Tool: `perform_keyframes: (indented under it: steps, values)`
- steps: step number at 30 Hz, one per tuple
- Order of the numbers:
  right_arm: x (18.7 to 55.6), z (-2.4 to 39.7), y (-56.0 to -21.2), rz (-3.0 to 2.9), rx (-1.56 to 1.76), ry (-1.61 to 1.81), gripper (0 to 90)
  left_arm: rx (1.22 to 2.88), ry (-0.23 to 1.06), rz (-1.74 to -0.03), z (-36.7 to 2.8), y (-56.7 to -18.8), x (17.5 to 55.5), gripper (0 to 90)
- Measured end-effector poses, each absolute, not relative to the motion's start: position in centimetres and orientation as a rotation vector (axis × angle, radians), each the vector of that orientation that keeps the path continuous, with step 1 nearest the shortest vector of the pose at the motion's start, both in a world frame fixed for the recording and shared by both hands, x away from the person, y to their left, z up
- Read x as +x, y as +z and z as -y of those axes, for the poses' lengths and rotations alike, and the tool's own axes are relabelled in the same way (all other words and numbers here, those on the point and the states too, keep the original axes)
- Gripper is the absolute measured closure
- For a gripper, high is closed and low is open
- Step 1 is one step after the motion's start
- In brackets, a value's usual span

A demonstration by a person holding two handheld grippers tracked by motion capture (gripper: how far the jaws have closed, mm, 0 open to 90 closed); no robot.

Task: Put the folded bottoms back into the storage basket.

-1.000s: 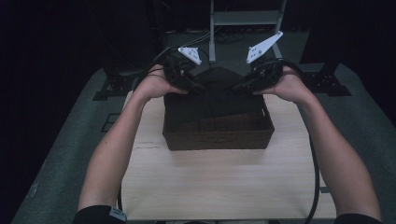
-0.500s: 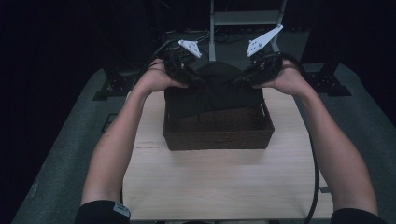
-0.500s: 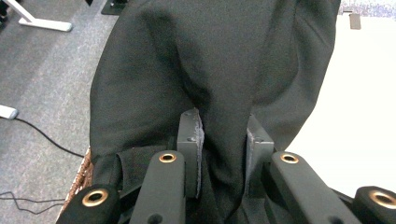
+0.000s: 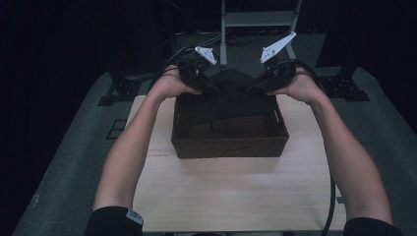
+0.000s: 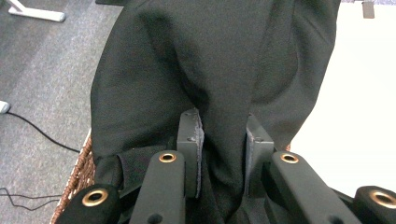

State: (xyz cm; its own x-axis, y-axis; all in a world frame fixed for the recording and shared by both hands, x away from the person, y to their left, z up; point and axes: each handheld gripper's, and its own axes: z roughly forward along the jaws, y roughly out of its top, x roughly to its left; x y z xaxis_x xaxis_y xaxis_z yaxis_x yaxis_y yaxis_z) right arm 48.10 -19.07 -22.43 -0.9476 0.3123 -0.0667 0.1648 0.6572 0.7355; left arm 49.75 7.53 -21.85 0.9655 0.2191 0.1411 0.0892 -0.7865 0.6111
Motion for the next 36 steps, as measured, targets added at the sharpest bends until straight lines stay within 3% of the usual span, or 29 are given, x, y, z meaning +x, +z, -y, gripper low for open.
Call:
perform_keyframes:
  steps: [36]
  values:
    - [49.9, 18.3, -25.6, -2.735, 0.427, 1.135, 70.1, 2.488, 0.261, -0.239, -7.8, -25.4, 51.2, 73.3]
